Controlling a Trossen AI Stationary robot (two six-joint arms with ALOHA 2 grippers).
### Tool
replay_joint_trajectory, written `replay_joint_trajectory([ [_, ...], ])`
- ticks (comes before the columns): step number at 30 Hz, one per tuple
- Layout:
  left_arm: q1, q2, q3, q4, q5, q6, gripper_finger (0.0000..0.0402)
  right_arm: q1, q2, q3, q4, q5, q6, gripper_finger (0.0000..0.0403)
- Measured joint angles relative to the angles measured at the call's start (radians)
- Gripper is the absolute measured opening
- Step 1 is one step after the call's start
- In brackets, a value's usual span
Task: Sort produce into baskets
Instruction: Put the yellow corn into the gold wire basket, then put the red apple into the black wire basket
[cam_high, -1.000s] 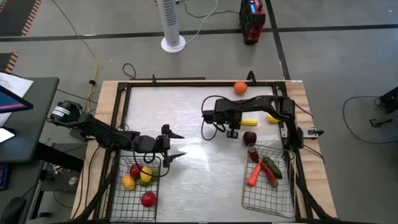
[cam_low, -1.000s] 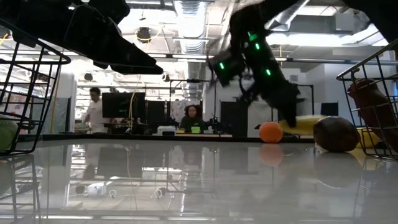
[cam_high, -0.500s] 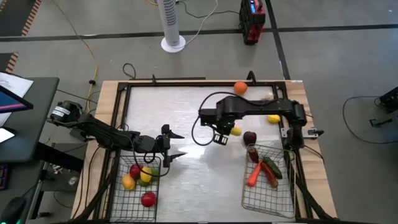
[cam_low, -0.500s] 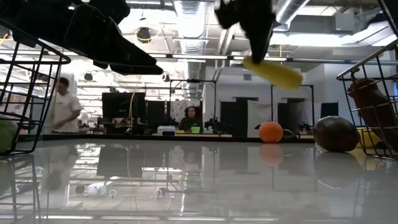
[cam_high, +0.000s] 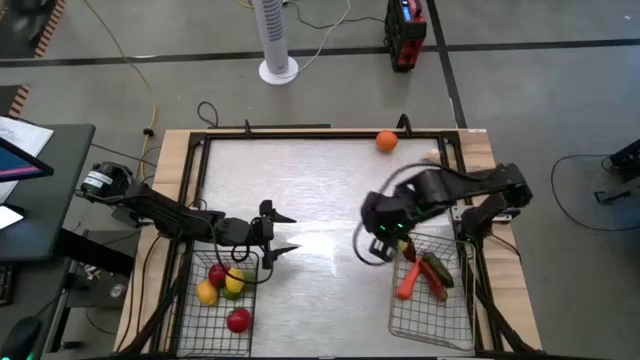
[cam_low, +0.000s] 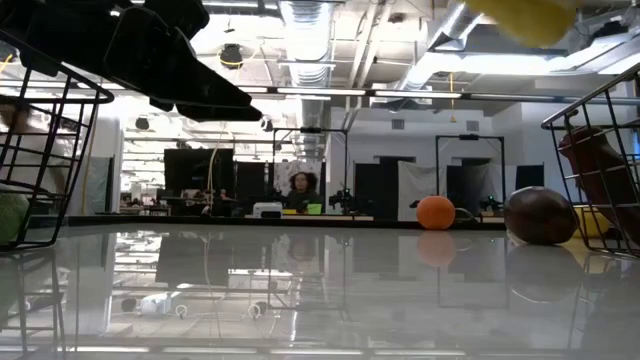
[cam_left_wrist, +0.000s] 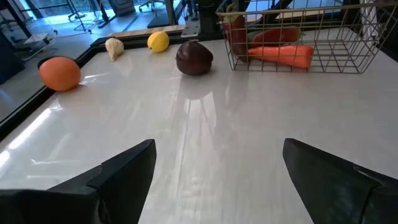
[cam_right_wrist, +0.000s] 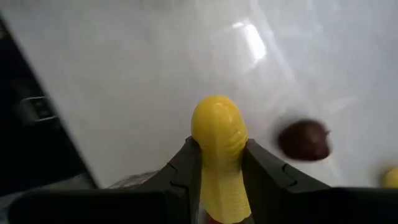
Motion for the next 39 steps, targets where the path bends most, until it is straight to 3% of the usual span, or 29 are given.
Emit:
replay_joint_trajectory([
  [8,0.000,0.000,0.000,-0.005,0.009,-0.017,0.0341,0.181,-0.049,-0.112,0.000,0.092,0.240,0.0120],
  [16,0.000,0.000,0.000,-0.005,0.010,-0.033,0.0341,0.303,-0.094,-0.376,-0.001,0.040,0.519,0.0124],
  [23,0.000,0.000,0.000,-0.005,0.009,-0.032,0.0341,0.362,-0.148,-0.499,-0.001,0.037,0.710,0.0177],
  [30,0.000,0.000,0.000,-0.004,0.008,-0.032,0.0341,0.351,-0.181,-0.503,-0.001,0.018,0.751,0.0250],
  [39,0.000,0.000,0.000,-0.004,0.008,-0.032,0.0341,0.269,-0.186,-0.503,0.002,-0.084,0.671,0.0260],
])
